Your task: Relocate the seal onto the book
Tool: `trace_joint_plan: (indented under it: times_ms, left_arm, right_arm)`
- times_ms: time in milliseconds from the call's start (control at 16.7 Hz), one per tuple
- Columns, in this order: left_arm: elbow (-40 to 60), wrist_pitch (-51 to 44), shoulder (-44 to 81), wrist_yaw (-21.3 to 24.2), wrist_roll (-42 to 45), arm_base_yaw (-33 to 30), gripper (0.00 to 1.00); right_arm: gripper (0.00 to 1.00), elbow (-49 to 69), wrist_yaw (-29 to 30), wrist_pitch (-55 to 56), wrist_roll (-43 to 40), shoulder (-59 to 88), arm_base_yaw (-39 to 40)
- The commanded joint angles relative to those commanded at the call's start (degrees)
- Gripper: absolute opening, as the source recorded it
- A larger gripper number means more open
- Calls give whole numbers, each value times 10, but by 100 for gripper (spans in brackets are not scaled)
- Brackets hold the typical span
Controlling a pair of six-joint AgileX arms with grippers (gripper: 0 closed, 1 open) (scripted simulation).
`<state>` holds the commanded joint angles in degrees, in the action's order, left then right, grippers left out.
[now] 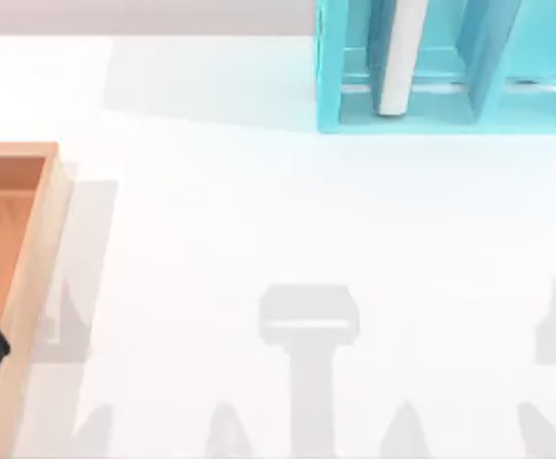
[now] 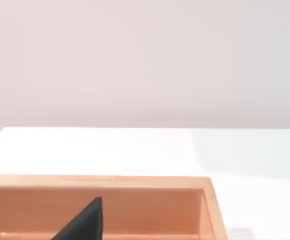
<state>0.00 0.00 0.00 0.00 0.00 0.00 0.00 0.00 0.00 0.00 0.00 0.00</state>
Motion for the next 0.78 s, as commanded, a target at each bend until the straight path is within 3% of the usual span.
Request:
trace_joint_plan:
  times_ms: [360, 780]
  left_arm:
    - [0, 0, 0, 0, 0, 0, 100]
    - [0, 0, 0, 0, 0, 0, 100]
  right_arm:
    - [100, 45, 16, 53, 4, 59, 11]
    - [100, 198, 80, 246, 15, 385, 74]
